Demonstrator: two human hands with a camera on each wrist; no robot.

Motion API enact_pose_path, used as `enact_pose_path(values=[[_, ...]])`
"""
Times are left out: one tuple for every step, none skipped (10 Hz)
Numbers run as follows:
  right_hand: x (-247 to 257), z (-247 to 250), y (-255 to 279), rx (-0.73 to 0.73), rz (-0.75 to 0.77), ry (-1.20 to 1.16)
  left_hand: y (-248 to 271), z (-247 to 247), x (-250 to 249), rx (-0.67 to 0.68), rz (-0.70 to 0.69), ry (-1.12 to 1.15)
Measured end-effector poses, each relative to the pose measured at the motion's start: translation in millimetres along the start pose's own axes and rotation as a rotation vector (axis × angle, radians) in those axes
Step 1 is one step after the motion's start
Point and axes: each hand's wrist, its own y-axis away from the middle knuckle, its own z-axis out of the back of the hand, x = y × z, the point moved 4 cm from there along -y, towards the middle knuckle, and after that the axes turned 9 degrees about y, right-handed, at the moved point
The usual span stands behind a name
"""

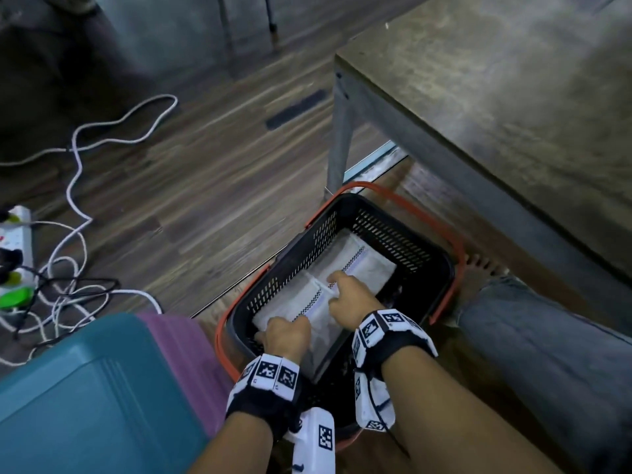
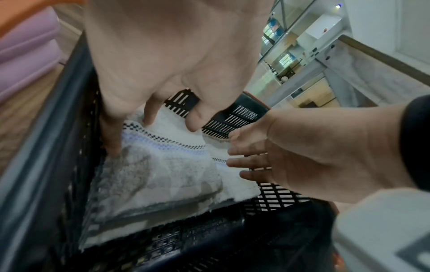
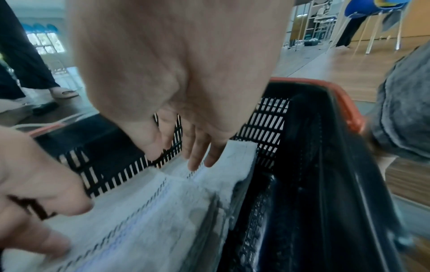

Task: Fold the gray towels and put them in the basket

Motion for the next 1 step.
enact_pose_path(values=[[2.4, 18.1, 6.6, -0.06, 0.015, -0.079, 13.0, 10.9, -12.0, -0.038, -0.053, -0.019]])
